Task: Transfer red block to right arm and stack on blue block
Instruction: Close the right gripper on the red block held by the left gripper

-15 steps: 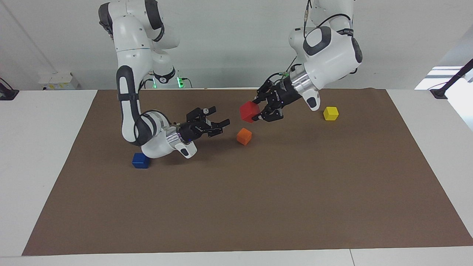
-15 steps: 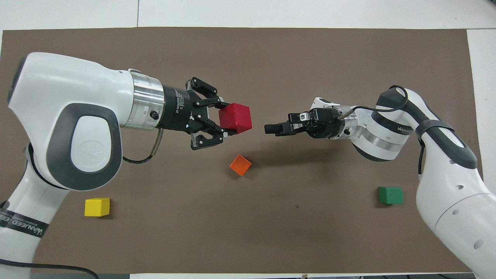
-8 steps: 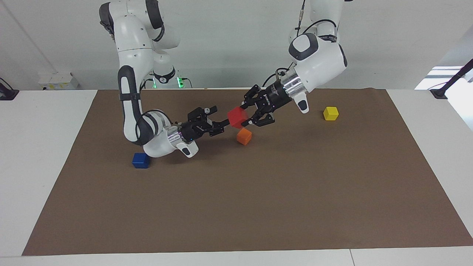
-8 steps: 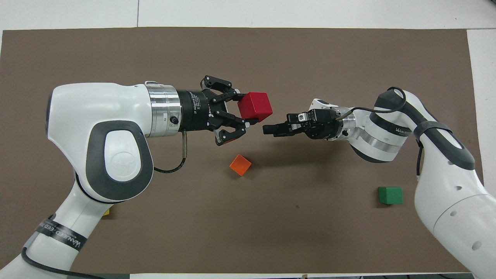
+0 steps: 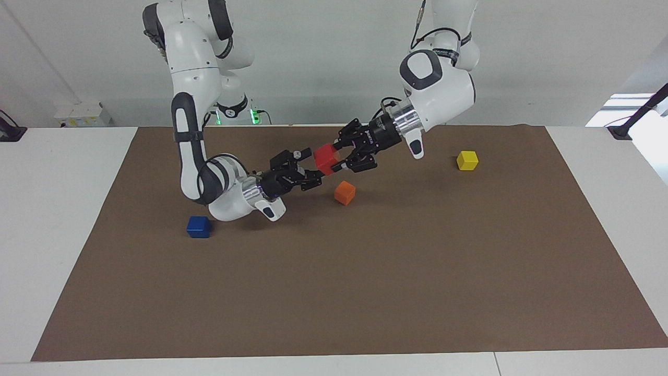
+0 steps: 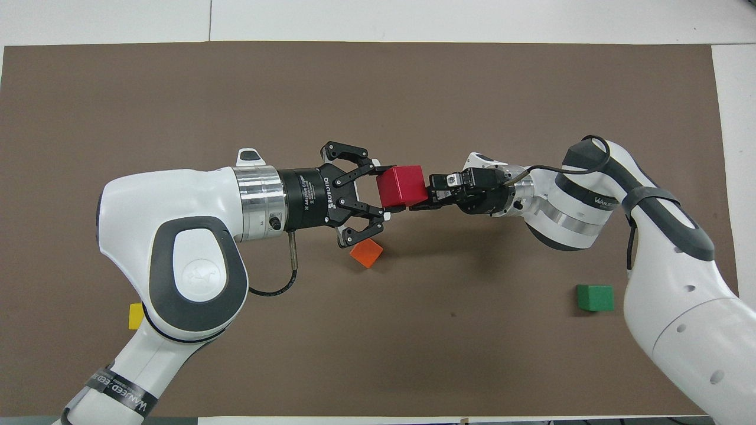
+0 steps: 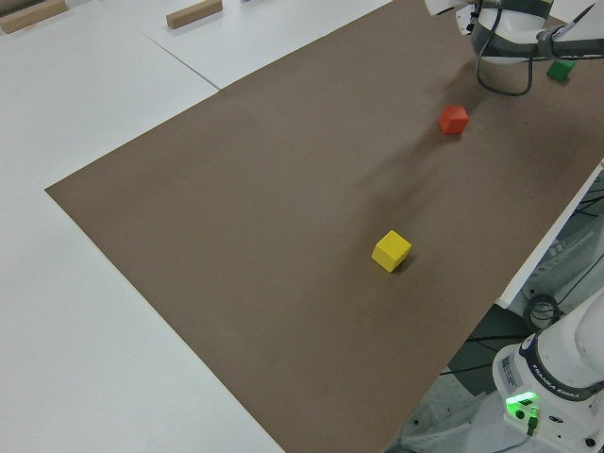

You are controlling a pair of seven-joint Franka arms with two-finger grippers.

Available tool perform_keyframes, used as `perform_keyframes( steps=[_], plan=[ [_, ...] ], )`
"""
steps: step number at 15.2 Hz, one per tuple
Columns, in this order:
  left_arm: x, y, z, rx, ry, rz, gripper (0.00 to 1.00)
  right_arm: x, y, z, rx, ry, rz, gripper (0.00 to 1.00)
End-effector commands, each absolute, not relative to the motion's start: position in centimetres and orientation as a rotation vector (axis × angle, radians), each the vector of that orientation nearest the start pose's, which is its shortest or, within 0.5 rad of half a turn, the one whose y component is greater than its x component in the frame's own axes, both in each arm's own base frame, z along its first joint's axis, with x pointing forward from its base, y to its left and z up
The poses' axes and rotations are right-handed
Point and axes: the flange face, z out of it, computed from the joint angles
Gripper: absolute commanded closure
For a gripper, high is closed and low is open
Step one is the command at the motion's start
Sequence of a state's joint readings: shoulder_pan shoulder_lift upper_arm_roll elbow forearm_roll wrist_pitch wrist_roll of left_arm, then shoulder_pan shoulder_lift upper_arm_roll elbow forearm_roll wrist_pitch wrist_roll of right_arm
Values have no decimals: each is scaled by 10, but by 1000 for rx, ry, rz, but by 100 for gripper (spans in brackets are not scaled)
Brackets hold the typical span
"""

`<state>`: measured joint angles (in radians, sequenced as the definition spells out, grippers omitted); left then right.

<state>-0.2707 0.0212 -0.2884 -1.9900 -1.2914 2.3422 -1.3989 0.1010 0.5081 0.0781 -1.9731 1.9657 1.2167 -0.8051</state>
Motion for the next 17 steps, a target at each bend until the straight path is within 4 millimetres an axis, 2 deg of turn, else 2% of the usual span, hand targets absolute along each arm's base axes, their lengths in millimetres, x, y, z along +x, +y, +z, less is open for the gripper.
perform_keyframes(
  steps=[1,7,9,10,11,12,13,14,17],
  plan=[
    [485,-327,496,1474,1586,-838,100,561,218,320,-1020,14,100,0],
    [483,-326,494,1479,1588,-843,100,560,226,320,-1019,26,97,0],
    [484,-326,493,1478,1590,-843,100,561,226,320,-1021,26,95,8],
    [484,-326,493,1478,1590,-843,100,561,226,320,-1022,27,95,17],
    [483,-326,493,1479,1589,-845,100,561,226,320,-1024,28,94,30],
    [483,-326,493,1479,1589,-845,100,561,226,320,-1026,28,93,50],
    [484,-326,493,1479,1589,-842,100,562,226,320,-1030,34,93,84],
    [483,-326,493,1480,1588,-844,100,562,225,320,-1034,47,109,100],
    [483,-326,493,1480,1588,-844,100,564,225,330,-1053,78,146,100]
  ],
)
